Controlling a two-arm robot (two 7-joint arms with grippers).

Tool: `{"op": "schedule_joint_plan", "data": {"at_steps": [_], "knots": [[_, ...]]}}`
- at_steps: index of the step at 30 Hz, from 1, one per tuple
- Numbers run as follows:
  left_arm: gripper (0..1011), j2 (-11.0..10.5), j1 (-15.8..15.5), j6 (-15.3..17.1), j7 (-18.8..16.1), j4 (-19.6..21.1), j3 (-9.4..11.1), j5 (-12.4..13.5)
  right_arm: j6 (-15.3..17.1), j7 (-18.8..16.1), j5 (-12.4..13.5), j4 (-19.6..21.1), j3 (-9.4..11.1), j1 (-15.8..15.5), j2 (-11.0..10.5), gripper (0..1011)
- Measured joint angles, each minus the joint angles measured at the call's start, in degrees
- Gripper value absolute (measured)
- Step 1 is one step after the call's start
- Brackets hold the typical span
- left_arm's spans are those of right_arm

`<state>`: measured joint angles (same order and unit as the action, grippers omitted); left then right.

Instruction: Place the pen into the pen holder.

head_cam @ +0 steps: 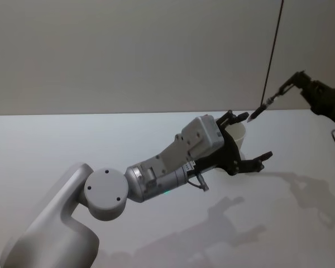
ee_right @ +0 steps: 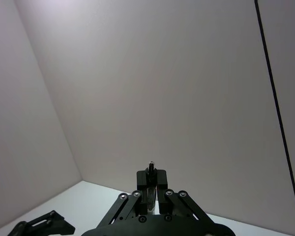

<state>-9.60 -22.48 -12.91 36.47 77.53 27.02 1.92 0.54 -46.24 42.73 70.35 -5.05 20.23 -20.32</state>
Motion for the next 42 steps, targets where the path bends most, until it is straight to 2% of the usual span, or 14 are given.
{"op": "schedule_joint_plan", "data": {"at_steps": [11,24,31,42], "knots": [[1000,0.00,0.00,0.00,0.00,0.00,0.00,0.00,-1.88,-2.61,-5.81,-8.52,-1.97,6.62,1.26,106],[1000,0.00,0.00,0.00,0.00,0.00,0.00,0.00,-3.40,-3.36,-11.26,-16.31,-4.60,11.87,2.94,106],[999,0.00,0.00,0.00,0.00,0.00,0.00,0.00,-4.09,-3.07,-13.33,-19.58,-6.30,13.91,4.05,106],[1000,0.00,0.00,0.00,0.00,0.00,0.00,0.00,-5.24,-1.83,-15.19,-23.56,-8.64,16.35,5.74,106]]}}
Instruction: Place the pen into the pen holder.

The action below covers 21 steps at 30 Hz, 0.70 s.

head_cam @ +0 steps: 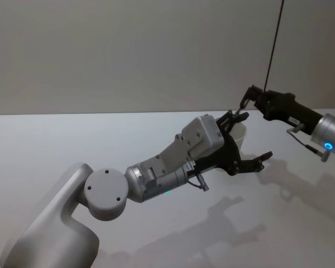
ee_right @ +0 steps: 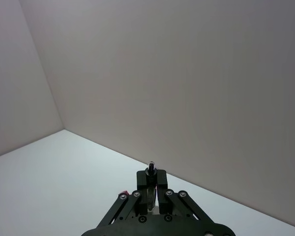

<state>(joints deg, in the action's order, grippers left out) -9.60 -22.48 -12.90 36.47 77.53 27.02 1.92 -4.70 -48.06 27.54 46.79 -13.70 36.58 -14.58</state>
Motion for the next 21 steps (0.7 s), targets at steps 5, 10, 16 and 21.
{"op": "schedule_joint_plan", "data": {"at_steps": [5,10,16,21], "knots": [[1000,0.00,0.00,0.00,0.00,0.00,0.00,0.00,-0.52,0.60,-0.69,-1.46,-0.86,0.89,0.63,210],[1000,0.00,0.00,0.00,0.00,0.00,0.00,0.00,-0.82,1.00,-1.01,-2.32,-1.45,1.43,1.06,334],[1000,0.00,0.00,0.00,0.00,0.00,0.00,0.00,-0.96,1.29,-1.11,-2.72,-1.83,1.73,1.28,533],[1000,0.00,0.00,0.00,0.00,0.00,0.00,0.00,-0.97,1.44,-1.09,-2.72,-2.00,1.75,1.32,726]]}}
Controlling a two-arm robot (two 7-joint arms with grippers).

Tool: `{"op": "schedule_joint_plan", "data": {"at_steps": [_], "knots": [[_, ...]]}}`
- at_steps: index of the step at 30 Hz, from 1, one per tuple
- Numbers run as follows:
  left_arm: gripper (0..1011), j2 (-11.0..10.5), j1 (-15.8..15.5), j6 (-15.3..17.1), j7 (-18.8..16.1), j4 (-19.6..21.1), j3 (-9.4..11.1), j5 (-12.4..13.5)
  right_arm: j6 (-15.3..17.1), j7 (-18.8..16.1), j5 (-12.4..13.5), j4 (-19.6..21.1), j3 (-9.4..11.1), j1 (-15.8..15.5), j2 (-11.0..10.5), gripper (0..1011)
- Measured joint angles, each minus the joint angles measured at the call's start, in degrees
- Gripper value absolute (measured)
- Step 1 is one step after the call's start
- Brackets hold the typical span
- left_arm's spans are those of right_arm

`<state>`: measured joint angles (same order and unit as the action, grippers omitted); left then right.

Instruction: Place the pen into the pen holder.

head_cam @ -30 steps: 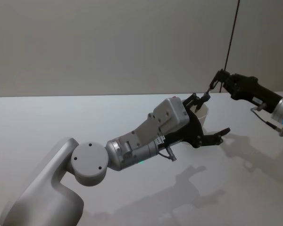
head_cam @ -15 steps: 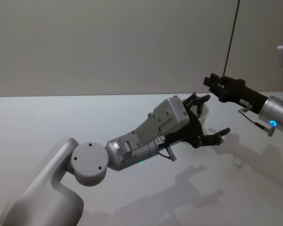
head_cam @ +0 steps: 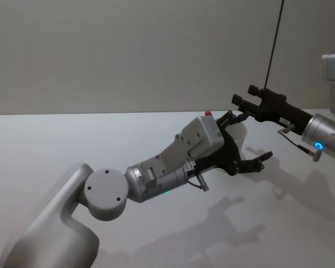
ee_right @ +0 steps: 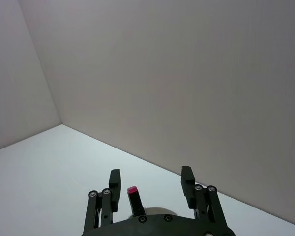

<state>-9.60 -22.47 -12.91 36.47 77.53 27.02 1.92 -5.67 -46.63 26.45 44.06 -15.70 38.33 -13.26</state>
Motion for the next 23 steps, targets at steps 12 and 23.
{"op": "schedule_joint_plan", "data": {"at_steps": [12,23], "knots": [[1000,0.00,0.00,0.00,0.00,0.00,0.00,0.00,0.01,0.12,0.13,0.00,-0.16,0.05,0.07,1002],[1000,0.01,0.00,0.00,0.00,0.00,0.00,0.00,0.02,0.17,0.20,0.03,-0.23,0.05,0.08,1002]]}}
